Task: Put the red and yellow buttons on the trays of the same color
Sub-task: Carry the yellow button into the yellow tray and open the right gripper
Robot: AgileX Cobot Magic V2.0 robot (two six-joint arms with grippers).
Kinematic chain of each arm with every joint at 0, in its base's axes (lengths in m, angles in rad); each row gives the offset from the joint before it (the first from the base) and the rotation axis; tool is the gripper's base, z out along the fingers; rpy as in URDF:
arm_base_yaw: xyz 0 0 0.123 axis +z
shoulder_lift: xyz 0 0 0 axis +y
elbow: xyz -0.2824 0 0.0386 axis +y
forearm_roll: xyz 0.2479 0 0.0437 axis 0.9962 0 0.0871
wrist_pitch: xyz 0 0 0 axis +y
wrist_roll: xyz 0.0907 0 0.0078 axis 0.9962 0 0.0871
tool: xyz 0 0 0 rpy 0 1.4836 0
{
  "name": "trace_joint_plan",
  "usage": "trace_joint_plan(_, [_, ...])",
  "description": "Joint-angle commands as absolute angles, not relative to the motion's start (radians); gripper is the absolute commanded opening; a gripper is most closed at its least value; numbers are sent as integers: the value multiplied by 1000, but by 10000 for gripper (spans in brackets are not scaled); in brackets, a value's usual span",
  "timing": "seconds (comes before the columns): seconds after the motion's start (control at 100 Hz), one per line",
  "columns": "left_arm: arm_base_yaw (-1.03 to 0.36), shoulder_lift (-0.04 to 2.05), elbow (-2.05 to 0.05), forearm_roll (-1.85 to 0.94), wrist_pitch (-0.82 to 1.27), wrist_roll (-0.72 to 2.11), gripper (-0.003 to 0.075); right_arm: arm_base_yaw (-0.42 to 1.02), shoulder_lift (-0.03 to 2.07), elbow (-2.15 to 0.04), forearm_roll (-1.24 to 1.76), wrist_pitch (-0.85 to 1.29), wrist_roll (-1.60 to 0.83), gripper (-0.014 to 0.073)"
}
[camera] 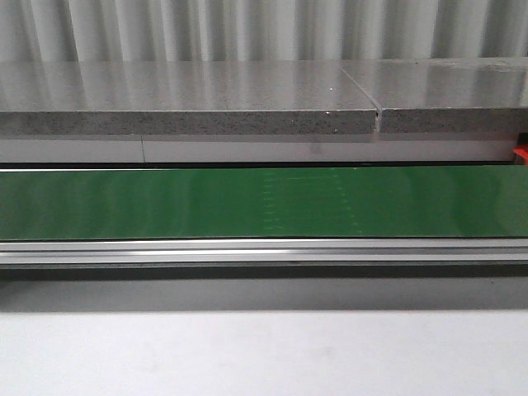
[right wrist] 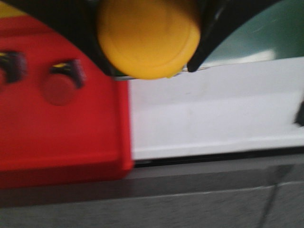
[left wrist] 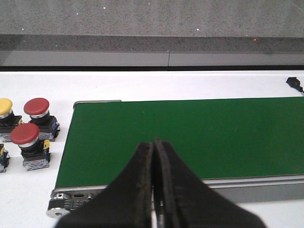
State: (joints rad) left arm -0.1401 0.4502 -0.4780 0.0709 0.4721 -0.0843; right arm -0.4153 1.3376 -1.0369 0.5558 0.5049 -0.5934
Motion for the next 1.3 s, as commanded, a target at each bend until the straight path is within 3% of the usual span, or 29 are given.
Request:
trace_joint_plan(0.0, [-147, 453, -504, 68, 397, -87, -21, -532, 1303, -1063, 584, 421, -592, 179])
trace_joint_plan(0.35, [-147, 453, -504, 68, 397, -87, -21, -767, 1337, -1063, 642, 309, -593, 141])
trace_joint_plan(0.89, [-147, 453, -504, 68, 397, -87, -21, -804, 1515, -1046, 631, 361, -594, 141])
trace_joint_plan(1.29, [-147, 453, -504, 68, 397, -87, -21, -806, 1563, -897, 643, 240, -594, 141])
